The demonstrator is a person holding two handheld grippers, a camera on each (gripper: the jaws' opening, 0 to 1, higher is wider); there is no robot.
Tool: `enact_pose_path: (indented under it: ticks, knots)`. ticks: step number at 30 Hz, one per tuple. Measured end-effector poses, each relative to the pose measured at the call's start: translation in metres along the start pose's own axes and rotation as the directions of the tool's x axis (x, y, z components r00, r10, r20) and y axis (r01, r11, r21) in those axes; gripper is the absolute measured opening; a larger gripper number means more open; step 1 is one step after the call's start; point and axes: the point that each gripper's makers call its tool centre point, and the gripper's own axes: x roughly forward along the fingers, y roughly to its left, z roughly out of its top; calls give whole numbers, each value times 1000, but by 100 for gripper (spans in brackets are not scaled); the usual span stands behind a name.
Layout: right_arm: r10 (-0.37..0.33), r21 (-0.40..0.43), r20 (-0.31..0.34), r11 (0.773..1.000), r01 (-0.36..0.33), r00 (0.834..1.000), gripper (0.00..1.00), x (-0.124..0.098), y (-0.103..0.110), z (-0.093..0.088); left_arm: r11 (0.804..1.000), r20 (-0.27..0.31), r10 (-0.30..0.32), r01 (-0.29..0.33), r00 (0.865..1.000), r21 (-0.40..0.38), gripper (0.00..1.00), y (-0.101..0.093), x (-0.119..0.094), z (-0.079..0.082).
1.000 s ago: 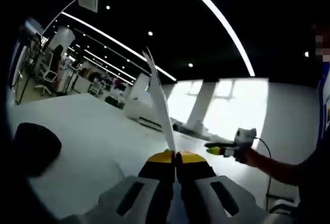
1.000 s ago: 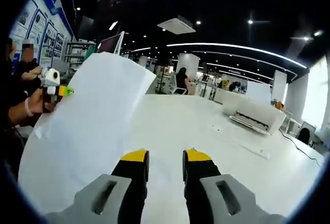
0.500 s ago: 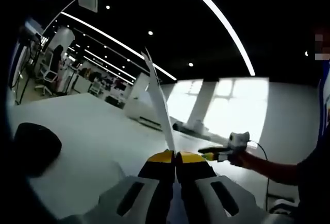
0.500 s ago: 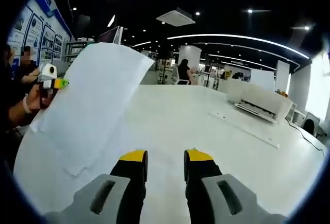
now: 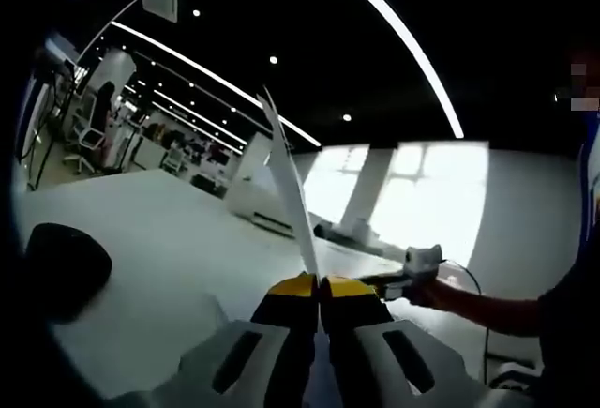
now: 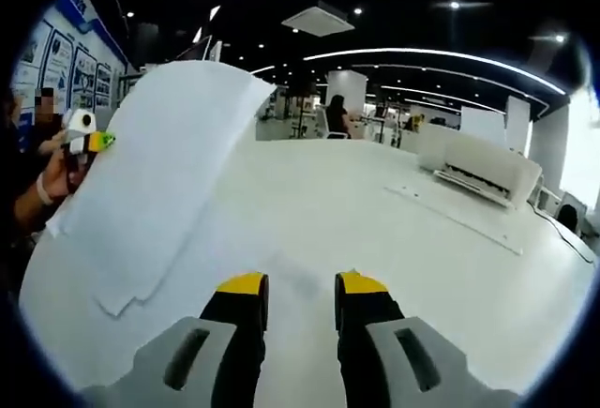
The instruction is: Organize the stack of printing papers by aligning and flattening the scattered papers on the table
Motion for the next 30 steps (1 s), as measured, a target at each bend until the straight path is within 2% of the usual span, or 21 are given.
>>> enact_pose_path:
  ticks: [17, 22, 25, 30]
  knots:
    - [6, 12, -22, 1000, -6, 1000, 24, 7, -1, -6, 1000, 4, -1, 1, 1000, -1, 7, -1, 0, 0]
    - [12, 35, -24, 999, -12, 1000, 24, 8, 1, -6, 1000, 4, -2, 2, 1000, -1, 7, -1, 0, 0]
    - [35, 79, -26, 996, -33, 999, 22, 11, 5, -6, 1000, 2, -2, 2, 1000, 0, 7, -1, 0, 0]
    - [46, 97, -25, 994, -44, 999, 20, 15, 0, -6, 1000, 0, -2, 2, 1000, 0, 7, -2, -1, 0]
